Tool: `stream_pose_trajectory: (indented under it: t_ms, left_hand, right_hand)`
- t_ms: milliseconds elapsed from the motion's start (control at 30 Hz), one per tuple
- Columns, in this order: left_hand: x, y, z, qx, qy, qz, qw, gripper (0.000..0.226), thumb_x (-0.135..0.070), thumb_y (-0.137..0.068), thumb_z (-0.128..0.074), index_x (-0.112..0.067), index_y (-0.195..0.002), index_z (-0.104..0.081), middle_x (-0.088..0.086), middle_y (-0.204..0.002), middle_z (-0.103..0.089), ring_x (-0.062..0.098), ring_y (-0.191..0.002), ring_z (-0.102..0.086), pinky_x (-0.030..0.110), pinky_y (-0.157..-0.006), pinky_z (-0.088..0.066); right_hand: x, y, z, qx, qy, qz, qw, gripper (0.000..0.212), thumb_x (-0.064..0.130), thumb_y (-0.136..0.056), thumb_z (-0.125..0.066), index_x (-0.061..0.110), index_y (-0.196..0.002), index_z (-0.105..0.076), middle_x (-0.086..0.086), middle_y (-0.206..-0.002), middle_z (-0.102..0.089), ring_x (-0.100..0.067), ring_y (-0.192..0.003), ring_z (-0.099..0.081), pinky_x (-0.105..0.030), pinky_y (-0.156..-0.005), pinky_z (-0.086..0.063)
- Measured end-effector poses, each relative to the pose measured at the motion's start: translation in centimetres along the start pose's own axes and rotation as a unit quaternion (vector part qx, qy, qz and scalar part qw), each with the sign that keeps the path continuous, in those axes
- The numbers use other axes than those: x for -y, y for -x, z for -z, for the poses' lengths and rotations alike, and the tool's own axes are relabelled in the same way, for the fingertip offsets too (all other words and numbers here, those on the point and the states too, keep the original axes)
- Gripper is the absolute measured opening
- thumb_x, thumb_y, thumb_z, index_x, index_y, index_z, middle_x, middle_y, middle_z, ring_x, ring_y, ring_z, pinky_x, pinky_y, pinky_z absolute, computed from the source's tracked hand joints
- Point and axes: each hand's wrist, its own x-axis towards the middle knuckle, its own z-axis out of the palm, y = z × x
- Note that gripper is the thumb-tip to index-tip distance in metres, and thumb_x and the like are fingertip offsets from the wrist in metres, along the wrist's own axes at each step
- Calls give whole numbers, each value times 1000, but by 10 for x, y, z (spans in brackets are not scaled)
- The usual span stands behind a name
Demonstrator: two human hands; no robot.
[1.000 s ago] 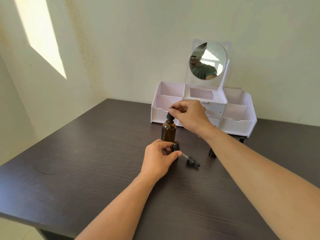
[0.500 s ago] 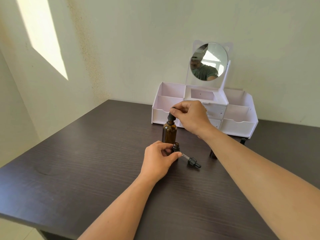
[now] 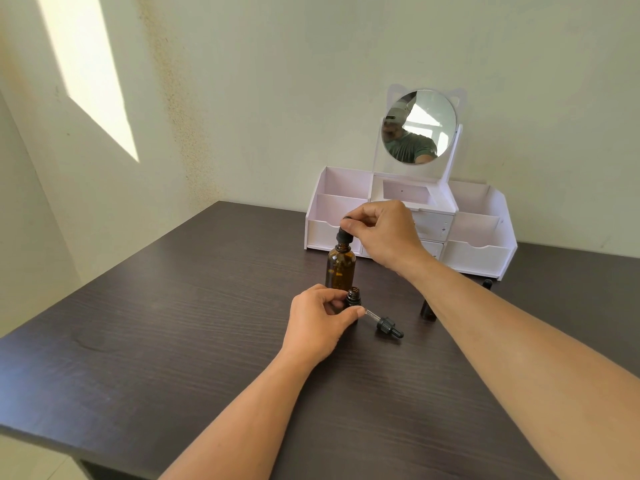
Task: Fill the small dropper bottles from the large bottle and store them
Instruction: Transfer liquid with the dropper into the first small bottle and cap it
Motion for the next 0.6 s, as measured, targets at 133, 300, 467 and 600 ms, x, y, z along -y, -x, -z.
stream_pose_trajectory:
  t_ms: [133, 300, 467, 600]
  left_hand:
    - [0, 0, 0, 0, 2, 3, 1000, 42, -34, -75, -81, -17, -113, -71, -5, -88, -62, 6, -72, -56, 14, -67, -46]
    - [-2, 1, 0, -1, 1, 0, 1000, 40, -35, -75, -81, -18, -110, -72, -5, -88, -63, 5, -71, -56, 12, -64, -43]
    - [-1, 1, 0, -5, 3, -4, 1000, 39, -34, -75, -82, -18, -109, -74, -4, -87, -64, 5, -71, -56, 10, -63, -43]
    - [0, 0, 0, -3, 1, -2, 1000, 39, -34, -75, -81, -18, -109, -73, -4, -87, -64, 5, -71, -55, 10, -62, -43]
  right_hand:
    - [4, -2, 2, 11, -13, 7, 1000, 10, 12, -86, -67, 8, -92, -74, 4, -78, -70, 1, -72, -66, -17, -73, -53]
    - [9, -9, 10, -4, -21, 16, 1000, 9, 13, -87, -67, 8, -89, -74, 4, -76, -70, -7, -75, -68, -27, -79, -55]
    - [23, -21, 30, -26, -58, 28, 998, 7, 14, -87, -67, 14, -82, -72, 5, -75, -73, -3, -71, -70, -22, -72, -54]
    - [37, -25, 46, -53, -76, 48, 995, 4, 14, -86, -67, 13, -86, -71, 10, -73, -69, 3, -65, -66, -15, -66, -53]
